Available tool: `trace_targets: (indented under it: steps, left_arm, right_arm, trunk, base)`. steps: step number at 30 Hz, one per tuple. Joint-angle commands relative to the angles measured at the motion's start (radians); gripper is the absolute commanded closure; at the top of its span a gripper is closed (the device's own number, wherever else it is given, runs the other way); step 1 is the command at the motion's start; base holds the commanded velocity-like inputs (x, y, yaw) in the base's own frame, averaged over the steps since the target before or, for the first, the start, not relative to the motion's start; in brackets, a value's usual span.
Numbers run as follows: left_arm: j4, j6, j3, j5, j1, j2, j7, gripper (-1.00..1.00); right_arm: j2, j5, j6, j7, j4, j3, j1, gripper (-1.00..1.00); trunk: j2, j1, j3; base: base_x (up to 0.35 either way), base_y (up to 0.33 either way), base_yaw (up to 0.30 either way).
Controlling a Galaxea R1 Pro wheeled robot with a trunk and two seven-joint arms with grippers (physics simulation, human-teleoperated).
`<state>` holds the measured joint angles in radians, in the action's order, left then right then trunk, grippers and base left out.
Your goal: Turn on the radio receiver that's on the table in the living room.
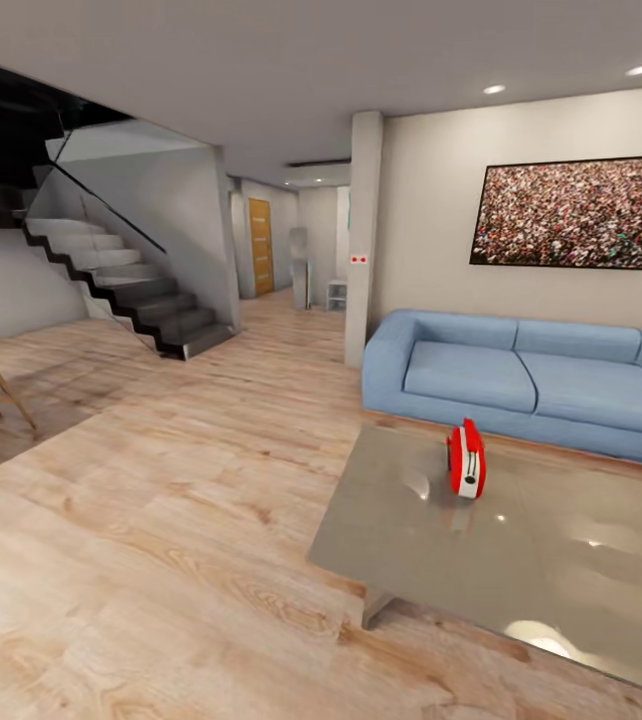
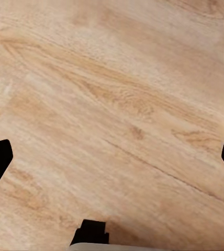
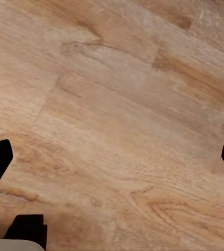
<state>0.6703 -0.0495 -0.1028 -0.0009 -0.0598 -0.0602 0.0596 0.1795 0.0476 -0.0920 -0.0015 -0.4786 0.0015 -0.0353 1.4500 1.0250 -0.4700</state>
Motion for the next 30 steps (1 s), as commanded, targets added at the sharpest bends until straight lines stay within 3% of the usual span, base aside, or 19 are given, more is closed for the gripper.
trace_targets:
  steps: [1,13,25,30]
  left_arm:
    - [0.0,0.0,0.0,0.0,0.0,-0.001,0.0,-1.0]
    - [-0.001,0.0,0.0,-0.001,0.0,-0.001,0.0,-1.0]
    - [0.0,-0.001,0.0,0.001,0.0,0.0,0.0,-1.0]
    - [0.001,-0.004,-0.008,0.004,0.0,0.036,0.0,-1.0]
  right_arm:
    - [0.0,0.0,0.0,0.0,0.0,0.0,0.0,-1.0]
    - [0.0,0.0,0.0,0.0,0.0,0.0,0.0,-1.0]
    - [0.0,-0.006,-0.003,0.0,0.0,-0.004,0.0,-1.0]
    - [0.003,-0.007,-0.003,0.0,-0.002,-0.005,0.0,-1.0]
  trunk:
    - [0.0,0.0,0.0]
    - [0.0,0.0,0.0]
    - [0.0,0.0,0.0]
    - [0.0,0.0,0.0]
  base:
    - [0.325,-0.16,0.0]
    - [0.319,-0.177,0.108]
    - [0.304,-0.202,0.01]
    - [0.107,-0.06,0.0]
